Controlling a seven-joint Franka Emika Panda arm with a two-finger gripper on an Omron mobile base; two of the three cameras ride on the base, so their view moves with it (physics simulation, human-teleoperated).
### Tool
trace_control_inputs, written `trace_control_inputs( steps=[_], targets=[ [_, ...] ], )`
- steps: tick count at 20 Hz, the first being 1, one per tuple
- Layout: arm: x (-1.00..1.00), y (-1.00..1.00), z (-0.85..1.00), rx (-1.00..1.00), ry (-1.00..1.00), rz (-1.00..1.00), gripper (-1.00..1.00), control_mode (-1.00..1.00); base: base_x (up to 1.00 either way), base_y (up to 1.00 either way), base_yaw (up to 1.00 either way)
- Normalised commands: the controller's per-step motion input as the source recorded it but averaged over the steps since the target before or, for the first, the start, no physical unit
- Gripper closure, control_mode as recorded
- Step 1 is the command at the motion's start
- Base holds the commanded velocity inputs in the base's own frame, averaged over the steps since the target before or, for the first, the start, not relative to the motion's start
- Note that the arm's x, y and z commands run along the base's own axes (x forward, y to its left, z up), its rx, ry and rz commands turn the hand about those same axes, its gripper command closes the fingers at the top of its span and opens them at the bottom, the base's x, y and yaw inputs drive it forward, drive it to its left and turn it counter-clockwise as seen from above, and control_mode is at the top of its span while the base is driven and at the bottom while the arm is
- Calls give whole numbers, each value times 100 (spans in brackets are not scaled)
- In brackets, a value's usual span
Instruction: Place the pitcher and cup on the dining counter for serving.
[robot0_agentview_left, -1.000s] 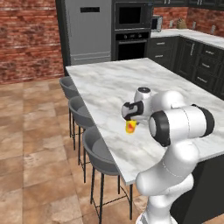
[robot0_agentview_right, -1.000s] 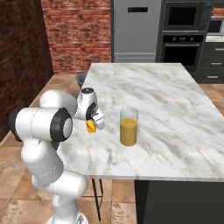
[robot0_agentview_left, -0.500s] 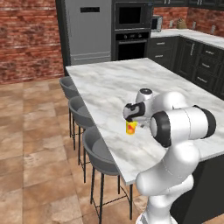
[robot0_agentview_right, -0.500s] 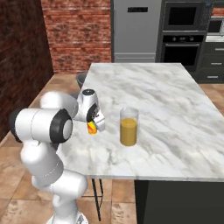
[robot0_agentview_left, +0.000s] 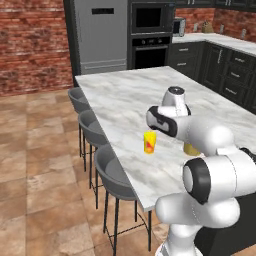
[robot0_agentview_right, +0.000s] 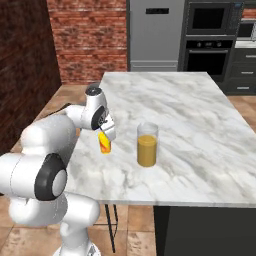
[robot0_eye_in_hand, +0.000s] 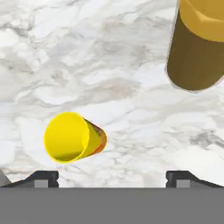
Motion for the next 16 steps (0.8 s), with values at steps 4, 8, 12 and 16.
trace_control_inputs(
  steps=[4,8,12,16],
  targets=[
    [-100,0,84,0,-28,-3,-100,-100,0,0,0],
    [-100,0,61,0,-39,0,-100,-100,0,0,0],
    [-100,2,44,0,-46,0,-100,-100,0,0,0],
    [-100,8,39,0,-38,0,-100,-100,0,0,0]
  ],
)
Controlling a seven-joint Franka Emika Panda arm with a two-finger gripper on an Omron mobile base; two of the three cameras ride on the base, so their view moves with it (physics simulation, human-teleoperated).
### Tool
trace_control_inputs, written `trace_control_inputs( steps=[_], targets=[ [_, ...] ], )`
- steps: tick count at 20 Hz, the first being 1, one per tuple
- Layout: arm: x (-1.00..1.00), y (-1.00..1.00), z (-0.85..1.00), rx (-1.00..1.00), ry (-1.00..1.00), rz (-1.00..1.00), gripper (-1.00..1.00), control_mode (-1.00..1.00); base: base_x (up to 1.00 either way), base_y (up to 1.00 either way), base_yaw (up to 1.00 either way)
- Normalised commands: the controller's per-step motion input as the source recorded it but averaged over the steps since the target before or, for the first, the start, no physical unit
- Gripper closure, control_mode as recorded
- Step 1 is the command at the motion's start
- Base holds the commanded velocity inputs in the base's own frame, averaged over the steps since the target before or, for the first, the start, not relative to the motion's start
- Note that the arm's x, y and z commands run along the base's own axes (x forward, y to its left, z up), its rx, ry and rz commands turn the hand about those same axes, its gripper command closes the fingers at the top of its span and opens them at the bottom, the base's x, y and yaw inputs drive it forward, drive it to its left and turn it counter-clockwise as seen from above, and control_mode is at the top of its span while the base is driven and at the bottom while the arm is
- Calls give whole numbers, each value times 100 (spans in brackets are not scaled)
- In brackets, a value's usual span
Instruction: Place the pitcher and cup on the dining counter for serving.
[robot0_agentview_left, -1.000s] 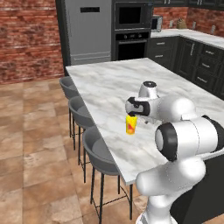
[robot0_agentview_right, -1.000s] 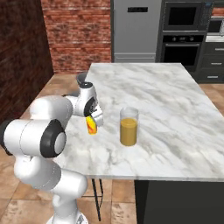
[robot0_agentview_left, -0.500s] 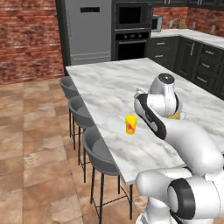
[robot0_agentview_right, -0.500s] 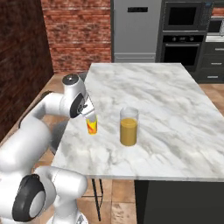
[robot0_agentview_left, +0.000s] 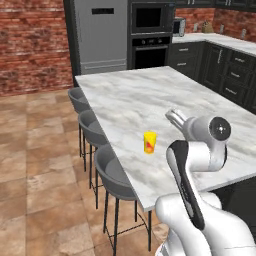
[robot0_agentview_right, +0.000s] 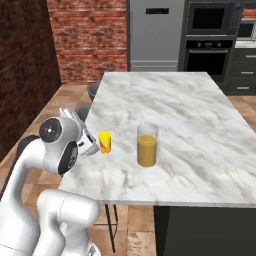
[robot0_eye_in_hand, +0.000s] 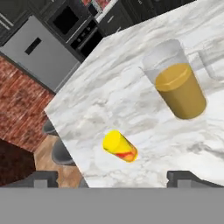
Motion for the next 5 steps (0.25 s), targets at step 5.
trace_control_inputs(
  steps=[5],
  targets=[
    [-100,0,30,0,-32,0,-100,-100,0,0,0]
  ],
)
